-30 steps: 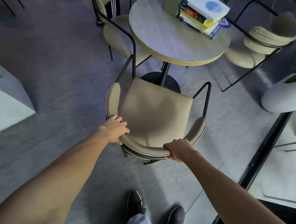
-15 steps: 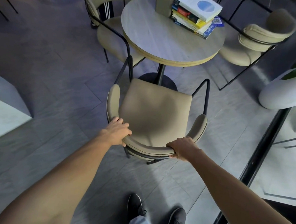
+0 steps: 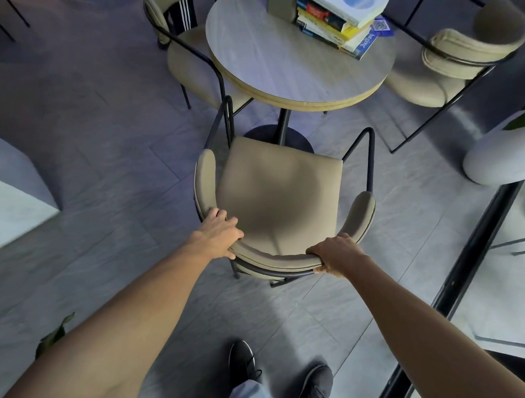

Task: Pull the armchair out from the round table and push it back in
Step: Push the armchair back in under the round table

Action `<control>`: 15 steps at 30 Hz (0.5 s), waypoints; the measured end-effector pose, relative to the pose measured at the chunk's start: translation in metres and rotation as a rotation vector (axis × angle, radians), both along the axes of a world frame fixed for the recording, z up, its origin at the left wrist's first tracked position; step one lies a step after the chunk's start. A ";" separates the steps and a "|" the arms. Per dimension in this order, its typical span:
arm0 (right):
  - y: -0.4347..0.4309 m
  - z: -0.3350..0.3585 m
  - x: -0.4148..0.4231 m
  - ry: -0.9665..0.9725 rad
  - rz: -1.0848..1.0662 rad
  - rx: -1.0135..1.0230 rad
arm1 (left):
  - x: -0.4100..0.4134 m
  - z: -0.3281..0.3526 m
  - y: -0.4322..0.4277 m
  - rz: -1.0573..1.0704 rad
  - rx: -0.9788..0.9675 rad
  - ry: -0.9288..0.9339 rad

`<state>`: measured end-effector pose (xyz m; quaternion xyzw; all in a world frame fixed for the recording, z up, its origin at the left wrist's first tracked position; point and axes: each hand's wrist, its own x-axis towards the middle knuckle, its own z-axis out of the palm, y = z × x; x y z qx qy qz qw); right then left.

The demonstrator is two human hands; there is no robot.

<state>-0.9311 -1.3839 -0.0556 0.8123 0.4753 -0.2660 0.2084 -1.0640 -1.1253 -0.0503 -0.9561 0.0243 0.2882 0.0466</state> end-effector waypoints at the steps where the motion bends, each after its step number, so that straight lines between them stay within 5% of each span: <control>1: -0.002 0.000 0.002 -0.003 0.001 -0.004 | 0.001 0.000 -0.003 0.002 0.002 0.001; 15: -0.031 0.000 0.016 -0.014 0.043 -0.020 | 0.005 0.002 -0.043 0.074 0.044 0.052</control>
